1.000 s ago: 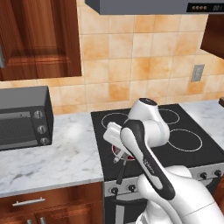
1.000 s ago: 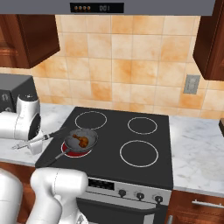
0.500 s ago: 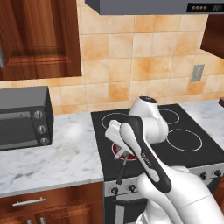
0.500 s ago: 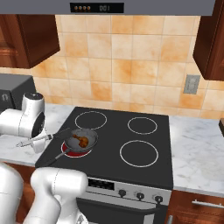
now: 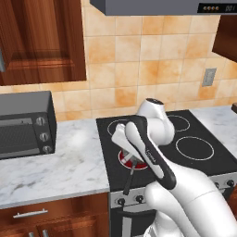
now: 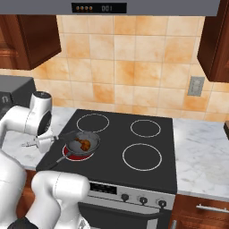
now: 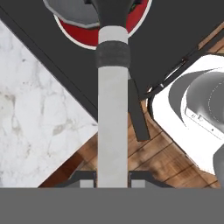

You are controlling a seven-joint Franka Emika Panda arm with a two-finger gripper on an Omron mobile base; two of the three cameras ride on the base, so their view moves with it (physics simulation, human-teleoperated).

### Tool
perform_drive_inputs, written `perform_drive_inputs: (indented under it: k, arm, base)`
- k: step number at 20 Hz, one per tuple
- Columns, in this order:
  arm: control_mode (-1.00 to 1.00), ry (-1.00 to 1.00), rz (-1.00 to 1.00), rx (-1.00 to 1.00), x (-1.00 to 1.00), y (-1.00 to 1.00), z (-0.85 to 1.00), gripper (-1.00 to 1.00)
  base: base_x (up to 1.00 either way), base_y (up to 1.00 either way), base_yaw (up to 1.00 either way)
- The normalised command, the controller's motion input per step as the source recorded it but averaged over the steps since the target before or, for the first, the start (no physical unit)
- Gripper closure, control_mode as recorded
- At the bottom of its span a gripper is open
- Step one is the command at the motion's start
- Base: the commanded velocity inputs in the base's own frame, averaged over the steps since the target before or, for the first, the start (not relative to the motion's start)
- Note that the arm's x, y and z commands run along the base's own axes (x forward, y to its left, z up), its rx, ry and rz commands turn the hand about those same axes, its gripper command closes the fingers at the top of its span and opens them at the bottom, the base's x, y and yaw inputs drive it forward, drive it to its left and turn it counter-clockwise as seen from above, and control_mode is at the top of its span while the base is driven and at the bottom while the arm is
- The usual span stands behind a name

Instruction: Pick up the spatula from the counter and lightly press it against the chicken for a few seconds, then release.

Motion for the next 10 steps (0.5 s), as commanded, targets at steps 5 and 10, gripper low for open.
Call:
perform_drive_inputs:
  k: [5, 10]
  arm:
    - [-1.00, 0.05, 0.00, 0.00, 0.29, -0.03, -0.11, 1.00]
    - [-1.00, 0.05, 0.00, 0.00, 0.26, 0.00, -0.21, 1.00]
  base:
    - [0.00, 0.00, 0.00]
    - [0.00, 0.00, 0.00]
